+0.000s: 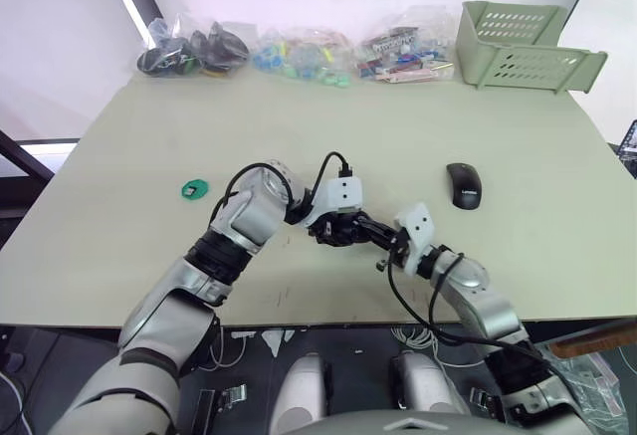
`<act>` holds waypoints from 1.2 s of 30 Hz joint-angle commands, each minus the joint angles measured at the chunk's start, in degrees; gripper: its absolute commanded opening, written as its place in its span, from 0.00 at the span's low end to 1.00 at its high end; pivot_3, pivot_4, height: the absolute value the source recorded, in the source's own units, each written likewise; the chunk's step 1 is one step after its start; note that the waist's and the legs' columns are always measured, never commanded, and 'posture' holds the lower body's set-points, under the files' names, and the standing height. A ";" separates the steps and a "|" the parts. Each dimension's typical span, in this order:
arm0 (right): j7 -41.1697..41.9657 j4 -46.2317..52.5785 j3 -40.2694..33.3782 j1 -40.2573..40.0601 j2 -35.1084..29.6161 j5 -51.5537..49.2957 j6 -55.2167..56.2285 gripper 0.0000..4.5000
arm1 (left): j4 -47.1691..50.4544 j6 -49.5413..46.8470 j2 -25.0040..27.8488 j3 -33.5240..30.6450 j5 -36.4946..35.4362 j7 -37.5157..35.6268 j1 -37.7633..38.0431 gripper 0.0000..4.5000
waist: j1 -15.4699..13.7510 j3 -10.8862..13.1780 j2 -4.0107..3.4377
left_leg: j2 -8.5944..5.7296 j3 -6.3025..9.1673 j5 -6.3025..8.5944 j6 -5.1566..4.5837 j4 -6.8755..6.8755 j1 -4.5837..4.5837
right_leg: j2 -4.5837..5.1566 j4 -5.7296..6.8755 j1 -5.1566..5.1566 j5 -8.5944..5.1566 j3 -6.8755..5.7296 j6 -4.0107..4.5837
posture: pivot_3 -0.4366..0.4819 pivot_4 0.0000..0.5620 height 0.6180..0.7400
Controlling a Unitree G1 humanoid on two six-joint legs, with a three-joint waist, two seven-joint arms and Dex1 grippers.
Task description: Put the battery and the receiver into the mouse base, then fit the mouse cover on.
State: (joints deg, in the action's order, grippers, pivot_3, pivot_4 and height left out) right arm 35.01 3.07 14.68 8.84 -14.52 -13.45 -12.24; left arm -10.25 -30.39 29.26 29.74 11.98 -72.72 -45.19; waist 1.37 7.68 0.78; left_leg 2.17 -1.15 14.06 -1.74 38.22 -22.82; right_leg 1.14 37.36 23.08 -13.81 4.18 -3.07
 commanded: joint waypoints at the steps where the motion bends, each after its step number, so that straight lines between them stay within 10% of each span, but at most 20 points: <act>1: 5.37 11.46 -5.68 -0.36 -6.96 -6.60 -6.67 0.01 | -1.37 0.23 -0.56 2.18 0.95 0.89 1.41 0.65 | -0.33 0.15 -0.07 | -0.02 0.00 0.00 0.00 0.01 -0.05 | 0.04 0.00 0.08 0.01 0.09 -0.01 | 0.48 0.27 1.00; 4: 8.17 18.52 -11.24 -1.80 -12.89 -13.18 -11.52 0.18 | -1.40 0.09 -0.65 2.17 0.83 0.88 1.45 0.65 | -0.49 0.27 -0.03 | -0.04 -0.04 0.00 0.00 0.07 -0.14 | 0.12 0.00 0.14 0.02 0.21 -0.03 | 0.48 0.27 1.00; 12: 20.31 29.43 -24.53 -12.33 -32.24 -20.76 -15.60 0.99 | -1.75 0.31 -0.41 2.22 0.77 0.41 1.21 0.65 | -0.78 0.36 -0.04 | -0.05 -0.10 0.01 0.00 -0.02 -0.27 | 0.02 -0.29 0.13 0.01 0.01 -0.03 | 0.48 0.27 1.00; 21: 18.09 32.82 -30.19 -16.90 -32.41 -24.01 -16.58 0.99 | -0.77 0.57 0.26 0.98 -1.02 -0.80 1.33 0.65 | -0.71 0.51 0.21 | -0.03 -0.03 0.02 0.01 -0.01 -0.33 | 0.01 -0.40 0.14 0.02 0.01 -0.05 | 0.48 0.27 1.00; 25: 16.40 34.02 -29.70 -17.87 -30.90 -24.12 -16.27 1.00 | 2.65 -0.48 0.02 -2.64 -4.16 -0.62 1.34 0.99 | -0.73 0.51 0.19 | -0.03 -0.02 0.01 0.00 0.02 -0.71 | -0.01 -0.40 0.46 0.03 -0.06 -0.05 | 0.48 0.27 1.00; 36: 13.36 34.99 -30.71 -18.58 -27.35 -22.28 -11.70 1.00 | 15.19 -3.23 8.91 -14.83 -15.66 -2.15 7.22 0.99 | -0.64 1.31 0.29 | 0.02 0.06 0.03 -0.02 0.00 -1.02 | -0.09 -0.41 0.70 0.06 -0.16 -0.13 | 0.48 0.27 1.00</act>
State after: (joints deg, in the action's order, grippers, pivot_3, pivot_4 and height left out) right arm 49.05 36.13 -14.28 -10.07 -42.11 -36.09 -26.05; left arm 1.38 -33.41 37.29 18.47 -0.79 -75.25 -38.63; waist 0.73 8.98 1.07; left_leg 2.18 -1.10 14.09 -1.76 38.22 -23.84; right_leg 1.06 36.95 23.77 -13.75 4.02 -3.19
